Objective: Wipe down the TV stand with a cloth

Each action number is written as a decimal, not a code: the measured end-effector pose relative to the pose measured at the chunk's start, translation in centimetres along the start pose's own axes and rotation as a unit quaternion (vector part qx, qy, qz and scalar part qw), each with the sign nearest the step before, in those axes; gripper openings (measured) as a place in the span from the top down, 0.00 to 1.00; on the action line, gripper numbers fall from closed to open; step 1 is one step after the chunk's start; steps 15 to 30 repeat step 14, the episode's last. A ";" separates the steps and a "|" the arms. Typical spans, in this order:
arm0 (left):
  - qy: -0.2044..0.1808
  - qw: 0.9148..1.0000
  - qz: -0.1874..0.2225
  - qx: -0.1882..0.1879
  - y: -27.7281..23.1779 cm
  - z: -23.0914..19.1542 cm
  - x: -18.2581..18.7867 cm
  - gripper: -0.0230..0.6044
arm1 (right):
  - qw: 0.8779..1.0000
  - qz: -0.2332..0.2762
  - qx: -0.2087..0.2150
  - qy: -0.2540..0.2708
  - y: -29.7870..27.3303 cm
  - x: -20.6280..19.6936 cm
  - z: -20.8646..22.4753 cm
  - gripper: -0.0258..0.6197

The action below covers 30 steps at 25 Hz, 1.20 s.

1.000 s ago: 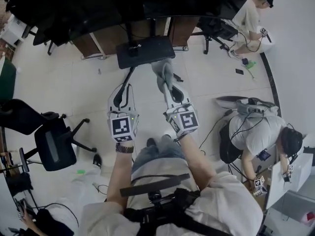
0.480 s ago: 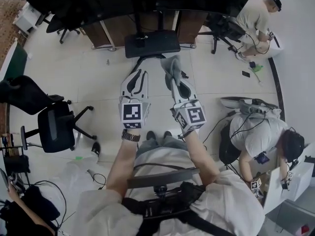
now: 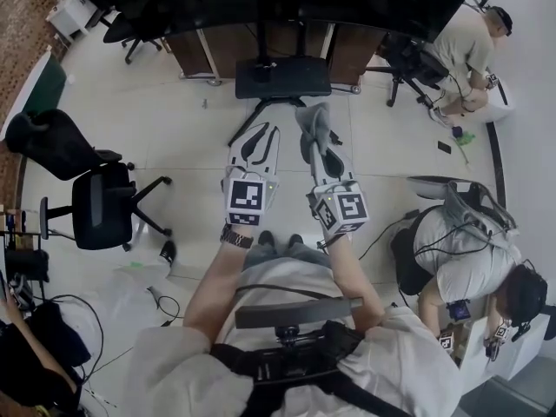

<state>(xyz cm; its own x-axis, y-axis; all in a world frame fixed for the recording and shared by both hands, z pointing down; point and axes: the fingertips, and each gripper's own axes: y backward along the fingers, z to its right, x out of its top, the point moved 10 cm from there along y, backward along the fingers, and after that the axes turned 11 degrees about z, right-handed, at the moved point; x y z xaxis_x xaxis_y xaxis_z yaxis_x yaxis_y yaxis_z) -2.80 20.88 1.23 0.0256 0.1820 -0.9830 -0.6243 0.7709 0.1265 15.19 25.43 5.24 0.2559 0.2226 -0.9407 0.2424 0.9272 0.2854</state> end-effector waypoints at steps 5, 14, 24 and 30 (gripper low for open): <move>0.002 1.000 0.004 -0.007 -0.9 0.1 -0.1 0.83 | 1.000 0.007 0.010 -0.001 -1.3 0.2 -0.2 0.92; 0.004 1.000 0.009 -0.020 -0.7 -1.2 0.4 0.83 | 1.000 -0.003 0.010 0.000 -2.3 0.1 -1.7 0.92; 0.004 1.000 0.009 -0.020 -0.7 -1.2 0.4 0.83 | 1.000 -0.003 0.010 0.000 -2.3 0.1 -1.7 0.92; 0.004 1.000 0.009 -0.020 -0.7 -1.2 0.4 0.83 | 1.000 -0.003 0.010 0.000 -2.3 0.1 -1.7 0.92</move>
